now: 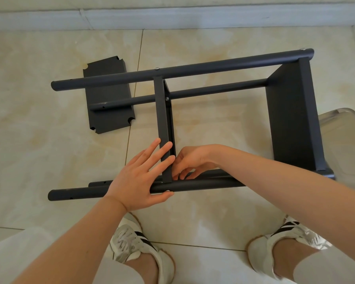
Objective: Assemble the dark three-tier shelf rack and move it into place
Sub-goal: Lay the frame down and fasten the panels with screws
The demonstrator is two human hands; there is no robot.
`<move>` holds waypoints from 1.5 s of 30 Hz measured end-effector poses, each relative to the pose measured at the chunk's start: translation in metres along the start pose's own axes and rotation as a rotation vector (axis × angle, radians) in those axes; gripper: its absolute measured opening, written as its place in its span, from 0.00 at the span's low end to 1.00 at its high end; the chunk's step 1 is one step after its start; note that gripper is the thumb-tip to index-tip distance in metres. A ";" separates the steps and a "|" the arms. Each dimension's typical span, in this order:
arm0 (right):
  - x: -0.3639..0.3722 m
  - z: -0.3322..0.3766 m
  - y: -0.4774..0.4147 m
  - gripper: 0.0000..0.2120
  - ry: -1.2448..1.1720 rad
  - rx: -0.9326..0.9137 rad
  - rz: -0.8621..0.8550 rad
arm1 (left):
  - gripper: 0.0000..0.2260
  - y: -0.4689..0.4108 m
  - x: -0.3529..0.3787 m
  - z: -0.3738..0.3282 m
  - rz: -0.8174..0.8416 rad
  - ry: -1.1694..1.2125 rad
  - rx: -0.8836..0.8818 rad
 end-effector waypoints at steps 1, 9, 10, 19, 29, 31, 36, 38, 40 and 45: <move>0.001 0.000 -0.001 0.03 0.001 0.002 -0.002 | 0.36 0.000 0.000 0.000 0.001 0.000 0.000; 0.003 0.002 -0.001 0.03 -0.043 -0.003 0.019 | 0.36 -0.001 0.001 0.000 0.008 0.000 -0.006; 0.003 0.002 -0.001 0.03 -0.039 0.004 0.015 | 0.36 -0.001 0.001 0.001 0.008 0.000 -0.007; 0.006 0.003 -0.004 0.04 -0.016 0.014 0.029 | 0.36 -0.001 0.002 0.001 0.005 -0.012 -0.007; 0.010 0.004 -0.003 0.06 -0.035 0.013 0.040 | 0.36 -0.001 0.002 0.001 0.002 -0.020 -0.004; 0.009 0.005 -0.003 0.05 -0.042 0.006 0.041 | 0.36 -0.001 0.003 0.002 0.002 -0.025 -0.006; 0.003 0.004 0.001 0.03 -0.022 0.019 0.033 | 0.36 -0.001 0.003 0.002 0.004 -0.038 -0.004; 0.005 0.004 0.000 0.04 0.004 0.019 0.023 | 0.36 -0.001 0.003 0.002 -0.001 -0.036 -0.004; 0.008 0.005 -0.001 0.05 0.009 0.016 0.022 | 0.36 -0.001 0.003 0.001 -0.007 -0.030 -0.001; 0.008 0.006 0.001 0.06 -0.051 -0.008 0.048 | 0.36 -0.001 0.002 0.001 -0.003 -0.028 -0.005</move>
Point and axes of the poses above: each hand's wrist, its own y-axis away from the middle knuckle, its own x-axis out of the palm, z = x × y, the point moved 7 cm from there along -y, towards the middle knuckle, and after that the axes turned 8 degrees about z, right-handed, at the moved point
